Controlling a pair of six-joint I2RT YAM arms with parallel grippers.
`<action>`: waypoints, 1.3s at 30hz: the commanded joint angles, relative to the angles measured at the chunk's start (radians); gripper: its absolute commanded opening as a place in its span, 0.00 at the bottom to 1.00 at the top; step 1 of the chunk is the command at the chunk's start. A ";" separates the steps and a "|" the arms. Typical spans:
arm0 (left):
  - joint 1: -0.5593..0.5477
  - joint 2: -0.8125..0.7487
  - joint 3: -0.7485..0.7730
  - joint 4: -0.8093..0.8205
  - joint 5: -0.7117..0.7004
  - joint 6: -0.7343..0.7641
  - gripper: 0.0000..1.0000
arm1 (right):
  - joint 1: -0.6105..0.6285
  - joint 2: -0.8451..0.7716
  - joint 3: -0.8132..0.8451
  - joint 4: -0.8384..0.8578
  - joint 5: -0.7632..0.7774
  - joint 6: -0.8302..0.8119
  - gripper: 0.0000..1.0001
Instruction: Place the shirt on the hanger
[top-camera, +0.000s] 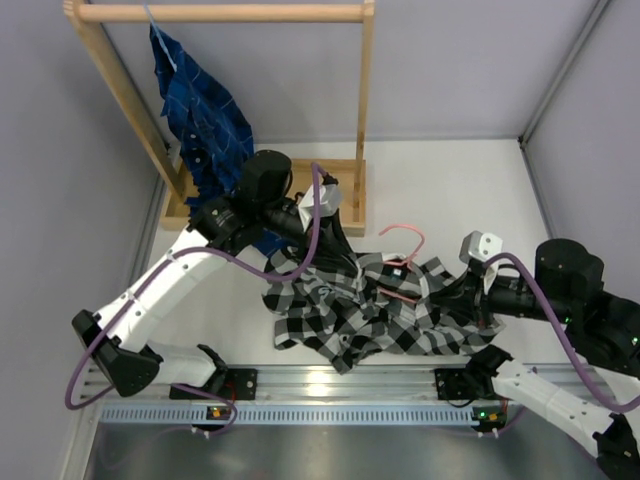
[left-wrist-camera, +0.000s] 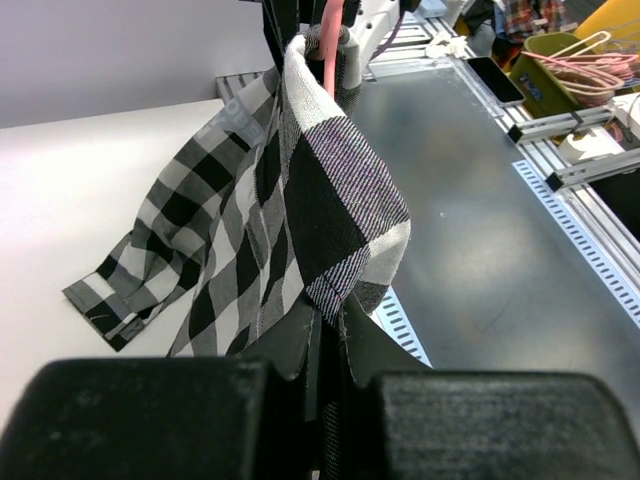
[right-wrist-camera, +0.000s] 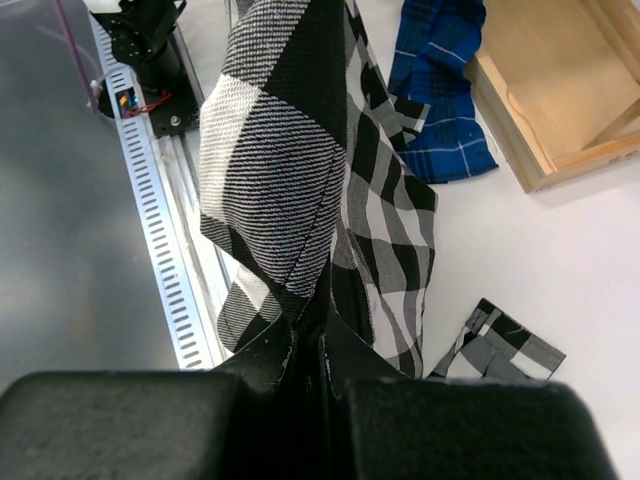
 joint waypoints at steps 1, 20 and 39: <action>-0.004 -0.045 0.067 0.014 0.010 0.020 0.00 | 0.007 -0.032 0.028 0.091 0.112 0.042 0.00; -0.004 -0.414 0.041 0.115 -1.488 -0.357 0.98 | 0.007 0.084 0.275 0.204 0.258 0.157 0.00; -0.003 -1.192 -0.720 0.191 -1.407 -0.349 0.98 | 0.007 0.494 0.784 0.718 0.375 0.152 0.00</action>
